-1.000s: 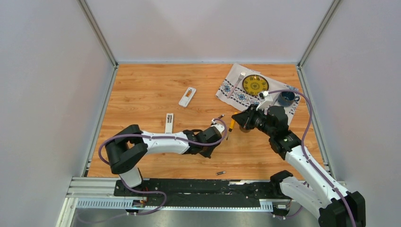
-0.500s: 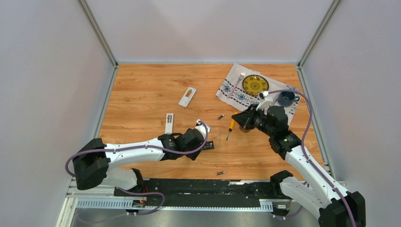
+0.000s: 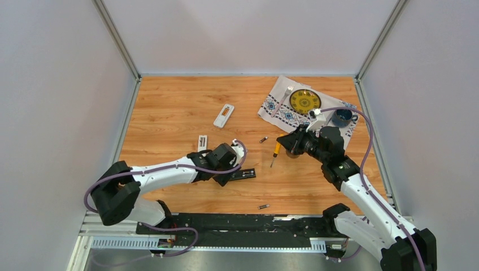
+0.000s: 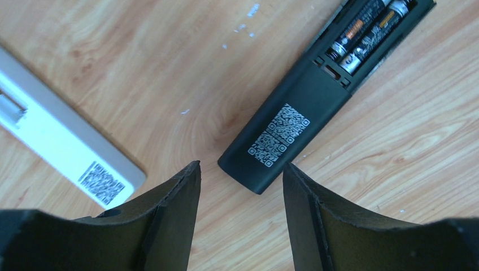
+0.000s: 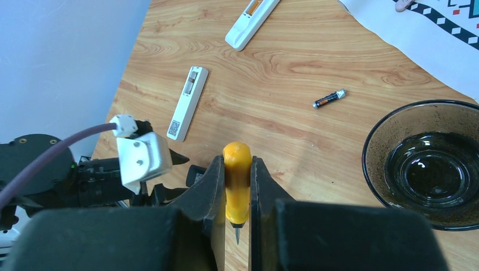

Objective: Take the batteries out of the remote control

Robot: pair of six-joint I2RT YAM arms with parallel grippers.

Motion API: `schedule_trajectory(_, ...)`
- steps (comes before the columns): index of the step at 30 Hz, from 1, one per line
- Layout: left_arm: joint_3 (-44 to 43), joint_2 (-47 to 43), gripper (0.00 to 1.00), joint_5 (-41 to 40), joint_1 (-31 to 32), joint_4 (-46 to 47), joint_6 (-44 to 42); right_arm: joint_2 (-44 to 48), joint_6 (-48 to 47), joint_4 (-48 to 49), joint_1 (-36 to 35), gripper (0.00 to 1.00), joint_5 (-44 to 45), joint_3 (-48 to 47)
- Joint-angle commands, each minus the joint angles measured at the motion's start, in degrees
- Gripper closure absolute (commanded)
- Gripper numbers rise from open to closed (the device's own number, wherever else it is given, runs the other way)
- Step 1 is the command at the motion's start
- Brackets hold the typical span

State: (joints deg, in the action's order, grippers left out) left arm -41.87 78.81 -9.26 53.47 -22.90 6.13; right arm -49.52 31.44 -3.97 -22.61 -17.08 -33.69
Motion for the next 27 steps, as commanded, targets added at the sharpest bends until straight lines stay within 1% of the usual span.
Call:
schedule_trajectory(1,-3.7,3.6,0.37,6.6,-0.6,0.3,-3.8,0.3,-0.3,2.7,0.2,1.00,-0.3,0.0)
schedule_trajectory(8,-6.6,9.1,0.37,7.4,-0.7,-1.5,-3.7,0.3,-0.4,2.7,0.2,1.00,-0.4,0.4)
schedule_trajectory(10,-7.3,11.1,0.40,8.3,-0.7,-2.3,-3.5,0.4,-0.8,2.1,0.2,1.00,-0.2,0.3)
schedule_trajectory(14,-8.0,13.1,0.47,10.7,-0.7,-3.0,-2.6,1.1,-0.2,2.5,0.2,1.00,-0.5,1.3)
schedule_trajectory(16,-7.5,13.5,0.53,12.5,-0.7,-2.6,-2.0,1.1,-0.3,2.6,0.2,1.00,-0.6,1.8)
schedule_trajectory(18,-6.4,13.2,0.62,14.4,-0.7,-1.5,-0.5,0.8,-0.2,2.7,0.2,1.00,-0.5,2.1)
schedule_trajectory(20,-5.0,12.6,0.70,15.1,-0.3,0.6,1.3,0.5,0.6,3.4,0.2,1.00,-0.6,2.4)
schedule_trajectory(21,-4.5,11.9,0.72,14.5,0.5,1.4,2.2,0.3,1.2,3.5,0.2,1.00,-0.6,3.2)
schedule_trajectory(22,-4.4,11.6,0.72,13.7,1.0,1.7,3.0,0.0,1.6,6.1,0.2,1.00,-0.7,3.6)
schedule_trajectory(26,-6.4,11.5,0.74,10.0,4.8,1.5,6.3,-3.8,4.2,9.5,0.2,1.00,-2.4,5.0)
schedule_trajectory(27,-7.0,11.6,0.74,9.4,6.7,1.3,6.7,-4.4,4.6,10.0,0.2,1.00,-2.7,5.1)
